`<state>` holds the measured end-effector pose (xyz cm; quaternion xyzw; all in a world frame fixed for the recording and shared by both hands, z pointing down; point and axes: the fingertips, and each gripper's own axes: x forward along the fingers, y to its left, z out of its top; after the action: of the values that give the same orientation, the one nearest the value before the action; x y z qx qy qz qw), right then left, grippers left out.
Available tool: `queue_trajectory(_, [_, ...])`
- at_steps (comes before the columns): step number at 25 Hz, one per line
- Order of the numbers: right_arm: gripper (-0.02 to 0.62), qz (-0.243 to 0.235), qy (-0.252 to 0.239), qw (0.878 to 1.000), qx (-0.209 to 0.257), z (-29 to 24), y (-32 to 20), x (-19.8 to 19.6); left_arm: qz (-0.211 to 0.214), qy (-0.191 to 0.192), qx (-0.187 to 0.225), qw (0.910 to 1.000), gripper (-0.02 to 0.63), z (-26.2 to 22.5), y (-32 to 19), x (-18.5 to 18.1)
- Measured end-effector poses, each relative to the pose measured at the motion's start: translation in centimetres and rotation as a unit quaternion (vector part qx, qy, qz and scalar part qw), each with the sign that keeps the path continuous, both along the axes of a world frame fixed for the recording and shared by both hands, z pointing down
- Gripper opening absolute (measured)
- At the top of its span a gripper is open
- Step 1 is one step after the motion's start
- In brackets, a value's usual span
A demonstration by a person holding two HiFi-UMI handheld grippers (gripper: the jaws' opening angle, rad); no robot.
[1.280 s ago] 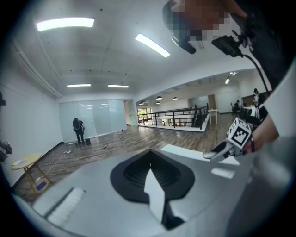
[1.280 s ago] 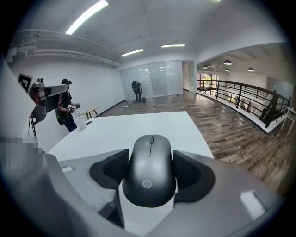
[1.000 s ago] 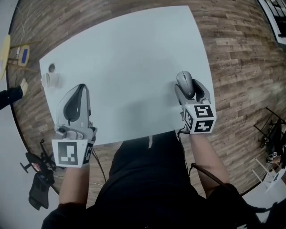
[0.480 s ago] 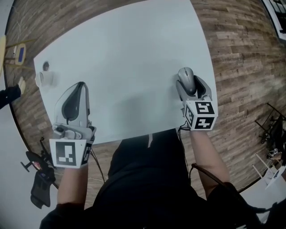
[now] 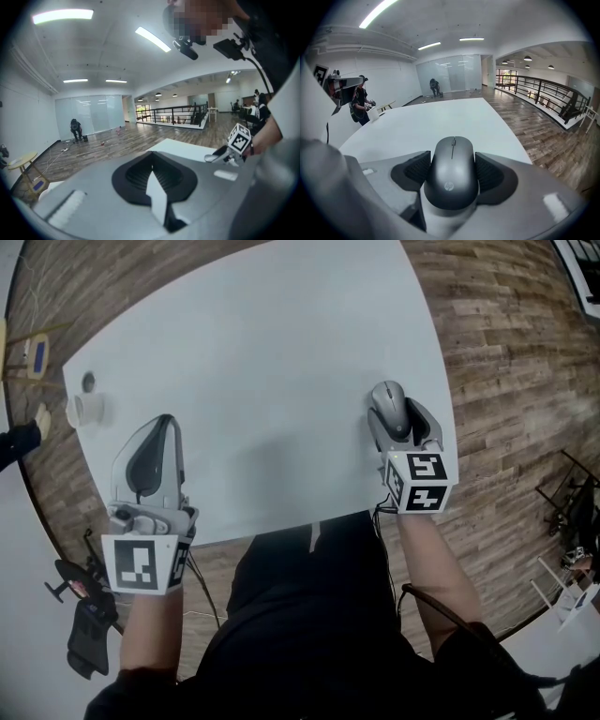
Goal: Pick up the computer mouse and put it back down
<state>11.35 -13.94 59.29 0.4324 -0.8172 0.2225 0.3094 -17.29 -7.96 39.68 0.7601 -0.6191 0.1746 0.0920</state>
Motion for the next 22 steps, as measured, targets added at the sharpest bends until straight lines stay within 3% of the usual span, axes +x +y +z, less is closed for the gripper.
queue_trajectory(7, [0.298, 0.003, 0.004, 1.0, -0.007, 0.7, 0.1, 0.3, 0.009, -0.012, 0.003, 0.9999, 0.003, 0.5, 0.1, -0.4])
queue_trajectory(15, [0.299, 0.006, 0.009, 1.0, -0.012, 1.1, 0.1, 0.3, -0.009, 0.0, -0.009, 0.9999, 0.003, 0.5, 0.0, -0.3])
queue_trajectory(22, [0.302, 0.006, 0.017, 1.0, -0.013, 1.4, 0.0, 0.3, 0.006, -0.019, 0.0, 0.9998, 0.003, 0.8, 0.2, -0.7])
